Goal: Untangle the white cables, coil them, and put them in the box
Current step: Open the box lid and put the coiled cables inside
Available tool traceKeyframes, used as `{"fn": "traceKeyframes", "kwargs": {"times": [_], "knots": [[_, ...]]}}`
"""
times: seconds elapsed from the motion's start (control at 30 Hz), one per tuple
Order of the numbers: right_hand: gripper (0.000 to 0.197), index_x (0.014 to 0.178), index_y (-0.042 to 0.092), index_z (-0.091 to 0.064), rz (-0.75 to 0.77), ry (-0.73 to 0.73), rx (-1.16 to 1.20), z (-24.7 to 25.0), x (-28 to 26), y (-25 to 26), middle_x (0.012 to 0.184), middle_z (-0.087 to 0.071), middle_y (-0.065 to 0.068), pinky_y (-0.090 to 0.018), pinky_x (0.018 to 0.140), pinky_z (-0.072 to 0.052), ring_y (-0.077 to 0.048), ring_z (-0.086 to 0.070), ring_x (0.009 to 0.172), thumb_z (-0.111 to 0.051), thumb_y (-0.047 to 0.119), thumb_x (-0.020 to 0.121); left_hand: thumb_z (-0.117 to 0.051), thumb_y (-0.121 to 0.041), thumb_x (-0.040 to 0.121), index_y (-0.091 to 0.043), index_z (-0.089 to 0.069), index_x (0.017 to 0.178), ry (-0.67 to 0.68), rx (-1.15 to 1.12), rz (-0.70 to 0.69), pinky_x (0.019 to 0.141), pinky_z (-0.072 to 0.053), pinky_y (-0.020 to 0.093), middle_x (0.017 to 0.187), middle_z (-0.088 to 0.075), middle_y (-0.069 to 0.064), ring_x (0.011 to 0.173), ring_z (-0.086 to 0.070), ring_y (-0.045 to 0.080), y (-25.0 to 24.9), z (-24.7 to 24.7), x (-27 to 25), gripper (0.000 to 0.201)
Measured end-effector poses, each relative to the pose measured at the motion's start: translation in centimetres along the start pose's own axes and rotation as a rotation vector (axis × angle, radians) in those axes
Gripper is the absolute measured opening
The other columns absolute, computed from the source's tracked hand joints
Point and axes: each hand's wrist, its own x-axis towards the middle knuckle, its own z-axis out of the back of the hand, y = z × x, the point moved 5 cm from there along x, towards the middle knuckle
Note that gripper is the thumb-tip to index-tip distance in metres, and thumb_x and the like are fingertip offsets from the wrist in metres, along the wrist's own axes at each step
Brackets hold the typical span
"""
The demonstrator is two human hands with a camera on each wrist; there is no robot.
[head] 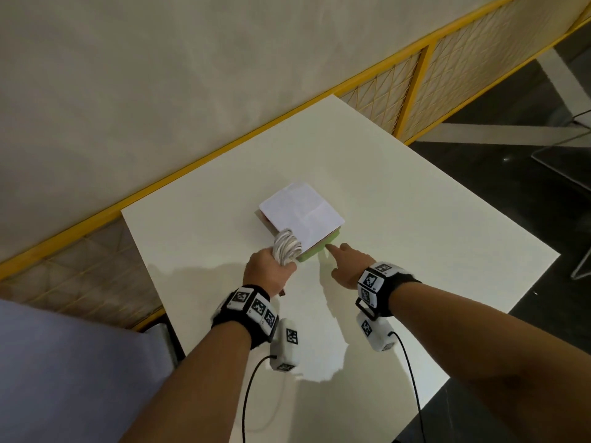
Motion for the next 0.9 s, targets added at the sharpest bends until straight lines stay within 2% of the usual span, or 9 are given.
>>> {"fn": "traceKeyframes", "kwargs": {"times": [0.1,0.2,0.3,0.4,0.53,0.67,0.77,0.9], "knots": [[0.075,0.147,0.034,-0.004,0.027,-0.024,-0.074,-0.8,1.4,-0.3,0.133,-0.044,-0.008,-0.043,0.091,-0.042,-0.031,-0.053,0.113,-0.044,0.017,0.085,-0.068,-0.025,0.072,-0.014,-0.058,0.065,0.100,0.103,-0.075,0.059,-0.047,0.027,0.061,-0.060,0.005,0.063,-0.059,0.027,-0.7,-1.5,1.6,0.016],[0.078,0.146,0.035,-0.001,0.075,-0.061,-0.118,-1.6,2.4,-0.8,0.138,-0.040,-0.007,-0.045,0.097,-0.037,-0.032,-0.049,0.118,-0.044,0.018,0.084,-0.067,-0.025,0.072,-0.014,-0.058,0.066,0.122,0.192,-0.119,0.057,-0.043,0.025,0.057,-0.055,0.002,0.060,-0.056,0.026,-1.0,-2.4,3.1,0.015],[0.078,0.146,0.035,0.002,0.117,-0.108,-0.139,-2.2,2.5,-1.1,0.136,-0.043,-0.007,-0.046,0.097,-0.036,-0.033,-0.052,0.115,-0.044,0.020,0.085,-0.066,-0.026,0.072,-0.015,-0.059,0.068,0.167,0.267,-0.117,0.059,-0.052,0.029,0.056,-0.056,-0.002,0.061,-0.062,0.026,-0.8,-3.1,3.7,0.013],[0.075,0.146,0.033,-0.002,0.124,-0.189,-0.156,-2.1,2.7,-1.0,0.122,-0.053,-0.008,-0.046,0.092,-0.037,-0.033,-0.056,0.106,-0.042,0.018,0.085,-0.065,-0.027,0.073,-0.017,-0.057,0.064,0.191,0.283,-0.113,0.060,-0.055,0.030,0.057,-0.058,0.000,0.061,-0.065,0.027,-0.7,-3.2,4.0,0.015],[0.054,0.138,0.027,-0.022,0.120,-0.249,-0.141,-1.5,3.1,-0.9,0.109,-0.062,-0.009,-0.043,0.087,-0.038,-0.032,-0.060,0.098,-0.039,0.015,0.088,-0.066,-0.025,0.073,-0.019,-0.051,0.056,0.178,0.248,-0.100,0.055,-0.044,0.024,0.052,-0.053,-0.002,0.057,-0.056,0.024,-0.6,-3.3,4.0,0.023],[0.022,0.115,0.019,-0.035,0.144,-0.270,-0.131,-1.7,2.8,-1.6,0.101,-0.065,-0.010,-0.039,0.077,-0.035,-0.031,-0.063,0.089,-0.036,0.014,0.094,-0.067,-0.023,0.073,-0.020,-0.052,0.055,0.188,0.185,-0.070,0.053,-0.050,0.024,0.051,-0.056,-0.001,0.052,-0.059,0.023,-0.6,-3.2,3.8,0.023],[0.016,0.112,0.019,-0.037,0.167,-0.269,-0.139,-2.5,1.6,-2.8,0.096,-0.065,-0.009,-0.037,0.072,-0.028,-0.031,-0.063,0.084,-0.035,0.016,0.096,-0.066,-0.024,0.072,-0.020,-0.048,0.052,0.178,0.221,-0.079,0.054,-0.041,0.023,0.049,-0.051,-0.003,0.053,-0.051,0.022,-0.3,-3.3,4.1,0.028],[0.013,0.109,0.019,-0.039,0.194,-0.287,-0.147,-3.9,-0.7,-4.8,0.095,-0.067,-0.005,-0.036,0.075,-0.036,-0.030,-0.064,0.081,-0.035,0.019,0.097,-0.066,-0.026,0.072,-0.020,-0.046,0.052,0.172,0.250,-0.103,0.055,-0.042,0.024,0.050,-0.049,-0.002,0.054,-0.050,0.022,0.0,-3.5,4.3,0.029]]}}
